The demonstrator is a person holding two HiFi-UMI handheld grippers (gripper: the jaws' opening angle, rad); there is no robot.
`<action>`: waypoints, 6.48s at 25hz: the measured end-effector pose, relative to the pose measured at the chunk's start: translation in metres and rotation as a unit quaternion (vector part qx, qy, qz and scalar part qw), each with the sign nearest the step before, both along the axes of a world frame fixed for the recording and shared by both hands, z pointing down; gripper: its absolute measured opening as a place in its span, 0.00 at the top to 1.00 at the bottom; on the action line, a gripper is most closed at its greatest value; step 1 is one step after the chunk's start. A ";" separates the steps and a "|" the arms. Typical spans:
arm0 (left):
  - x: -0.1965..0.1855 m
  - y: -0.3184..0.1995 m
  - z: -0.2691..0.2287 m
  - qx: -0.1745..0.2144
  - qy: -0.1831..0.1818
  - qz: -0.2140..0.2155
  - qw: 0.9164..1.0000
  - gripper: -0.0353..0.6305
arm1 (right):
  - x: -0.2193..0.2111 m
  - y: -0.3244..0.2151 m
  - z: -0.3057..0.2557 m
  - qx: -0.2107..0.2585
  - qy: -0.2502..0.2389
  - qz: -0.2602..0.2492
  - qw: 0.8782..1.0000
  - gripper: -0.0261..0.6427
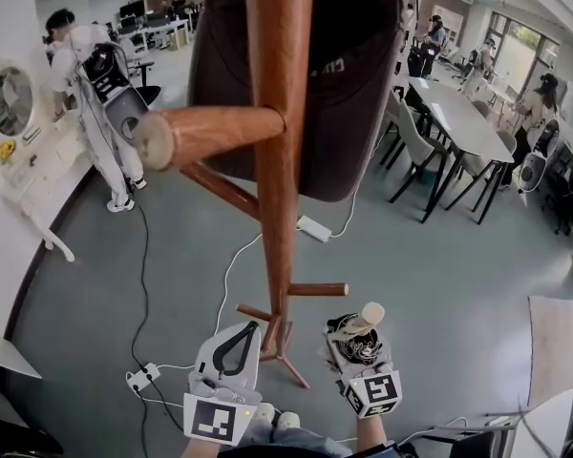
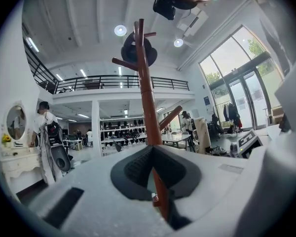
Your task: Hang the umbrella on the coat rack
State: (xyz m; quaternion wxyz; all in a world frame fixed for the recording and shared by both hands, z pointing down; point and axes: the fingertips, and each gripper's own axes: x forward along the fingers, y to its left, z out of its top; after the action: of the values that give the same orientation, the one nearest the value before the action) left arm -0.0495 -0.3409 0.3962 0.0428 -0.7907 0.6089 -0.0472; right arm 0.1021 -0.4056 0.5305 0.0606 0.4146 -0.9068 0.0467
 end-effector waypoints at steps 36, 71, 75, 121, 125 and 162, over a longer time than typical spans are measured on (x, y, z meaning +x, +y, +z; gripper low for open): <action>-0.005 -0.001 -0.029 0.049 -0.019 0.006 0.999 0.94 | -0.009 -0.048 -0.083 0.057 -0.057 0.012 0.997 0.53; -0.009 -0.003 0.002 0.011 -0.013 -0.006 1.000 0.94 | -0.063 -0.012 0.065 -0.067 0.030 -0.071 0.995 0.53; -0.007 0.001 0.007 0.008 -0.016 0.001 1.000 0.94 | -0.069 -0.002 0.083 -0.084 0.038 -0.083 0.992 0.53; -0.004 0.054 0.013 0.011 0.024 0.030 0.999 0.94 | -0.037 0.075 -0.071 0.068 -0.038 -0.016 0.997 0.64; -0.002 0.061 0.013 0.016 0.023 0.032 0.999 0.94 | -0.024 0.089 -0.100 0.109 -0.047 0.012 0.993 0.75; 0.003 0.102 -0.009 0.038 0.000 0.033 0.999 0.94 | -0.005 0.127 -0.118 0.126 -0.047 0.070 0.988 0.95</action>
State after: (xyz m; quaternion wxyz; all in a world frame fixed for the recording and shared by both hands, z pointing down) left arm -0.0468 -0.2390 0.3868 0.0747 -0.8080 0.5839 -0.0225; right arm 0.0968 -0.2783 0.4129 -0.0381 0.4784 -0.8762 -0.0443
